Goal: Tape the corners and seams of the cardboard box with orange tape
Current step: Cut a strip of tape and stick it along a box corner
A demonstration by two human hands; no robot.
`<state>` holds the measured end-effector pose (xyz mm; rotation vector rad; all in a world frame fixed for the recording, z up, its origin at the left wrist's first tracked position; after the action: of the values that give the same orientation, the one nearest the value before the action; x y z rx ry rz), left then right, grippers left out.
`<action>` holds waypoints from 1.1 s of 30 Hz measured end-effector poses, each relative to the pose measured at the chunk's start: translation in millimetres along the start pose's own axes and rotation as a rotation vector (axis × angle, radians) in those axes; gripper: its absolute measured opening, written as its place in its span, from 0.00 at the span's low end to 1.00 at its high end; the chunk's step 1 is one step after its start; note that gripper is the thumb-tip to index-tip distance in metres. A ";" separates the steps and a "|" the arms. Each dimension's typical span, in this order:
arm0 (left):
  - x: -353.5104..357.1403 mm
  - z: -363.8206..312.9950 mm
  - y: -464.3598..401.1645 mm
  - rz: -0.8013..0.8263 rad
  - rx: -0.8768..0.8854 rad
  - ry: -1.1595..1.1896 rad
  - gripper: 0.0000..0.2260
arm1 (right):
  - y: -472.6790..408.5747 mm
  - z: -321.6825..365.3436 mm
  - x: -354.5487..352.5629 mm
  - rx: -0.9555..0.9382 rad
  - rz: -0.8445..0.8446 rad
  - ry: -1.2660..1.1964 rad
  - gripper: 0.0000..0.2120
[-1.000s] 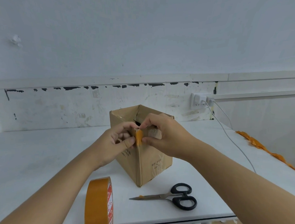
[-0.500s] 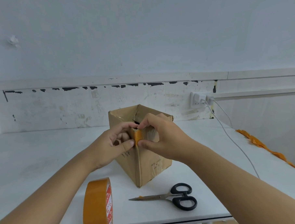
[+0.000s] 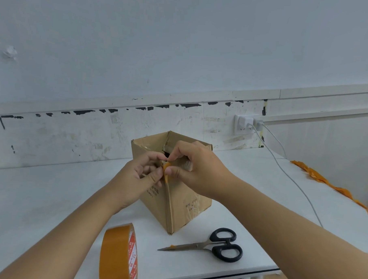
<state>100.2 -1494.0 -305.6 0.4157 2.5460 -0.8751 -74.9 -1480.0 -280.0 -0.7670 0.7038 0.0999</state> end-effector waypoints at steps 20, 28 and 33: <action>-9.9 -14.2 4.7 -0.038 -0.030 -0.228 0.16 | 13.2 12.2 -6.6 0.054 0.044 -0.081 0.13; 0.1 -28.0 5.9 -0.063 0.093 -0.671 0.17 | 39.7 -5.1 -38.2 0.163 -0.109 -0.162 0.12; -16.1 -25.5 16.9 -0.077 0.051 -0.720 0.13 | 54.8 -19.1 -53.5 0.221 -0.083 -0.118 0.12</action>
<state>113.8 -1467.2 -288.4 -0.0012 1.8854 -0.9119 -144.6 -1444.2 -289.6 -0.5722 0.5599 -0.0085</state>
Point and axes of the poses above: each hand's wrist, its own y-axis away from the middle knuckle, its own x-axis out of the palm, z = x × y, the point moved 3 cm from there along -y, towards the middle knuckle, and after that the axes turned 4 degrees about x, right-handed, at the moved point
